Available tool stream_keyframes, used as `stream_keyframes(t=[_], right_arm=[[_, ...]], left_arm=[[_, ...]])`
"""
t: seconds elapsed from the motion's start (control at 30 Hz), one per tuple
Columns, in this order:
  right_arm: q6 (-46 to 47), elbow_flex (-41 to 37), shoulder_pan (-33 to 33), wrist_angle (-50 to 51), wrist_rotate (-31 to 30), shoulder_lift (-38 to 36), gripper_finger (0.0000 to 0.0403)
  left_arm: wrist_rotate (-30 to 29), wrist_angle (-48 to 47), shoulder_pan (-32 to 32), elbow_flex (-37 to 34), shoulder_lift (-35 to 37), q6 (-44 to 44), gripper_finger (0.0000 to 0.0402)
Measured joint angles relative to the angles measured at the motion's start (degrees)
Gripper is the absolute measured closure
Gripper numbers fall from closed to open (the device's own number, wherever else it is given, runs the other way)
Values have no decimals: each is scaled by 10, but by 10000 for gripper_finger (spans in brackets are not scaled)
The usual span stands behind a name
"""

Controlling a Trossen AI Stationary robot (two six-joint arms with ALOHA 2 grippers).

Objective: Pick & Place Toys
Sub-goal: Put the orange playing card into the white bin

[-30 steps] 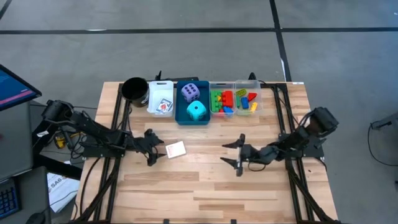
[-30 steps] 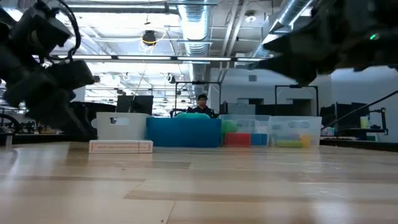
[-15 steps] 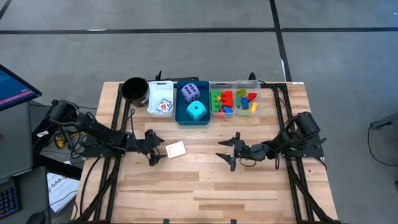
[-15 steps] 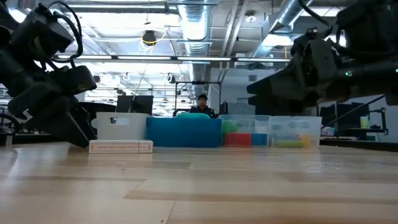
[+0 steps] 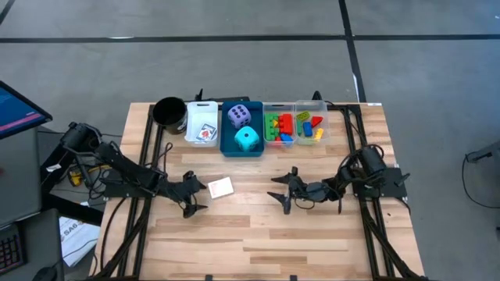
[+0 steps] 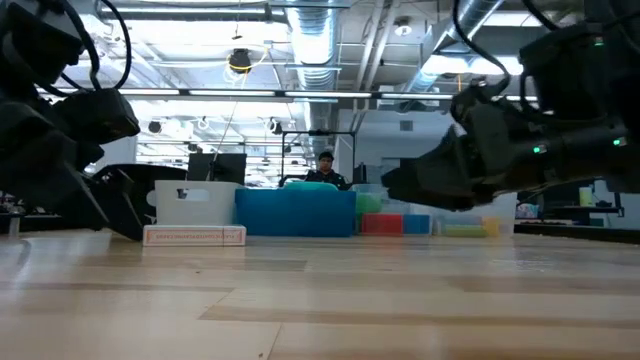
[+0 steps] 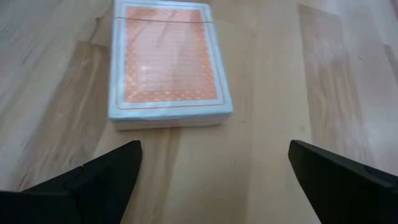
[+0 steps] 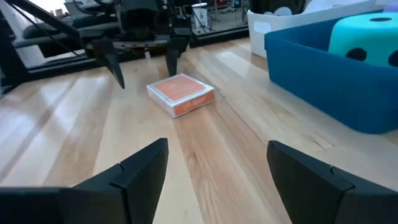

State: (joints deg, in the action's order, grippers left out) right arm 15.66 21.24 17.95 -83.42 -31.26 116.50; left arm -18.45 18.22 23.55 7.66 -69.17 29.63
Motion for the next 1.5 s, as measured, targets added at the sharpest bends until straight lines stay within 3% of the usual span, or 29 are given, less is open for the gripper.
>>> stream_keyframes(t=[0.3,0.53,0.7,0.97,1.5], right_arm=[[-2,40,-16,5,10,46,133],[-2,45,-20,9,12,47,133],[4,45,-20,9,12,47,133],[9,45,-27,9,12,47,133],[9,45,-31,17,12,47,133]], left_arm=[[-38,5,0,1,3,58,3],[-21,65,0,1,3,99,6],[-34,64,-1,1,3,92,5],[-109,62,-1,1,-7,50,5],[-122,68,-2,89,-194,5,5]])
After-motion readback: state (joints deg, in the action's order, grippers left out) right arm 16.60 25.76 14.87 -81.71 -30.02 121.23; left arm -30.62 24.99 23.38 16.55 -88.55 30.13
